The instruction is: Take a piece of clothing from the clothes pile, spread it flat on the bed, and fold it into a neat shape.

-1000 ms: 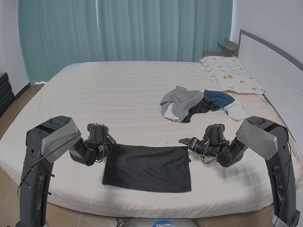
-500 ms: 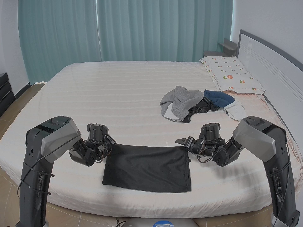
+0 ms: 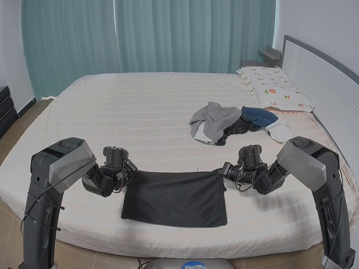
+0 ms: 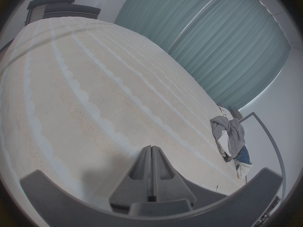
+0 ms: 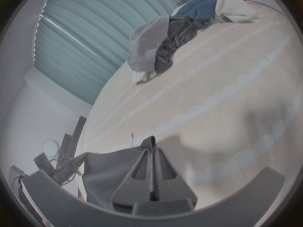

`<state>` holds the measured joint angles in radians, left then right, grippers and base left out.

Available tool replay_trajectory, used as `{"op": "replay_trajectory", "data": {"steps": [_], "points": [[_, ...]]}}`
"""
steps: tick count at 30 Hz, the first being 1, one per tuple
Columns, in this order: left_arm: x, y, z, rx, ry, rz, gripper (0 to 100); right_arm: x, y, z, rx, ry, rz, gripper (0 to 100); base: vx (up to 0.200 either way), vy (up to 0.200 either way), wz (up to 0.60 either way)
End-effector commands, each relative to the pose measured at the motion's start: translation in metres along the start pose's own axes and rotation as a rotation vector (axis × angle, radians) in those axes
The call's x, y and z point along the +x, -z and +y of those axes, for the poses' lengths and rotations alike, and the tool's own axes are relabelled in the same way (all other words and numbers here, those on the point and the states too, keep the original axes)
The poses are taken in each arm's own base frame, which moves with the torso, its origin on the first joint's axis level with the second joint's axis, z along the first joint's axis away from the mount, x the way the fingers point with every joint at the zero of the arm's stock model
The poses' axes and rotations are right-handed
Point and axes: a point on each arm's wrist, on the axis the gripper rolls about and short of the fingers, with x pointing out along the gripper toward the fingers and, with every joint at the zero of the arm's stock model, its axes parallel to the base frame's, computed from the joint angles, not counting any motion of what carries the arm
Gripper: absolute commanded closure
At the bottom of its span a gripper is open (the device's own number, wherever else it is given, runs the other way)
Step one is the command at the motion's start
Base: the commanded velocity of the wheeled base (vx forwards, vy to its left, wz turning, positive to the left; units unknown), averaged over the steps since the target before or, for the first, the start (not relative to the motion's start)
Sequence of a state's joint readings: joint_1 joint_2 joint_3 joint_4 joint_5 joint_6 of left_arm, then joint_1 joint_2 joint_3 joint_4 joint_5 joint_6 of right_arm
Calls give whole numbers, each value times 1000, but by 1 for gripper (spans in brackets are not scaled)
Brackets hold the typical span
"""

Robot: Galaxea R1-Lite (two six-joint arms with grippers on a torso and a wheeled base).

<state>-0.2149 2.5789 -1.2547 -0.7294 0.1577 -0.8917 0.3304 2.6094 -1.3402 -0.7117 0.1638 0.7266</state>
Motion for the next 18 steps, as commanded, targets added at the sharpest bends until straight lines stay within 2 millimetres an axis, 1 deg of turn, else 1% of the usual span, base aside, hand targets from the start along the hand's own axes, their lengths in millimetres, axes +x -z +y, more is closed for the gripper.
{"op": "replay_trajectory", "data": {"steps": [1, 6, 18], "points": [[2, 2, 2, 6, -4, 1, 100, 4, 1, -2, -2, 9, -41, 100, 0, 0, 0], [3, 2, 1, 3, -1, -4, 100, 6, -3, -4, 1, 23, -75, 100, 0, 0, 0], [3, 2, 0, 5, 2, -5, 100, 10, -5, -3, -4, 5, -118, 100, 0, 0, 0]]}}
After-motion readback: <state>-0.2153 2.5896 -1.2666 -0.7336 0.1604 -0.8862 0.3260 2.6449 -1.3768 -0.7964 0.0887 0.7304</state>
